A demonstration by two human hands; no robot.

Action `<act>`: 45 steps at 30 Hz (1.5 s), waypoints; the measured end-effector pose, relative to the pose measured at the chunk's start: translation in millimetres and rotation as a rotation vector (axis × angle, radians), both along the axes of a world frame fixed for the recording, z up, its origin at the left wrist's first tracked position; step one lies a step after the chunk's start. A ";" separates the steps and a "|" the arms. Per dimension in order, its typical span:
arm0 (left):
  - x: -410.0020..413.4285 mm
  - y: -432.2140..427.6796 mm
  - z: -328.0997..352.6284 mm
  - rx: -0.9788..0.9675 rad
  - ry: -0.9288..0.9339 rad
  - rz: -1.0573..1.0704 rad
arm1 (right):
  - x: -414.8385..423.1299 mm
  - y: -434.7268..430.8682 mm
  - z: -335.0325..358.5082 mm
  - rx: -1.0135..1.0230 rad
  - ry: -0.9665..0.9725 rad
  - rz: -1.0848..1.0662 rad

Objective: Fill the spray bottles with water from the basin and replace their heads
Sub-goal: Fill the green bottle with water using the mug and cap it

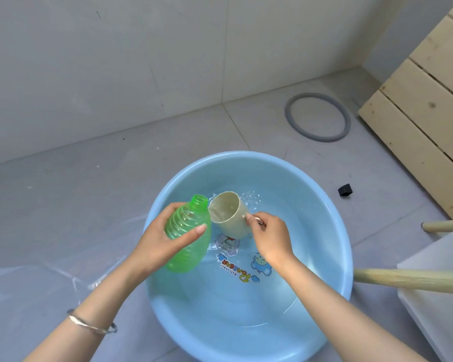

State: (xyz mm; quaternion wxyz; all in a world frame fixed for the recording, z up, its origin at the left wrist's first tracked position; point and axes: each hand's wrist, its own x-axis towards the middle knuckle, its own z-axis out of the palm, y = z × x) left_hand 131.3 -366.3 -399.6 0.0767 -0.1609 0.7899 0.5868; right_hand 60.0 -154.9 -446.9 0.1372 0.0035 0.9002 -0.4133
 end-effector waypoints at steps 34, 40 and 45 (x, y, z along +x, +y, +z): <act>-13.7 58.8 -13.8 -0.203 0.127 -0.308 | 47.3 90.4 126.5 -0.243 0.293 -0.089; -13.7 57.8 -15.7 -0.207 0.101 -0.279 | 46.7 87.9 129.4 -0.136 0.343 -0.052; -12.7 58.0 -17.8 -0.226 0.113 -0.284 | 46.7 85.8 131.2 -0.085 0.377 -0.035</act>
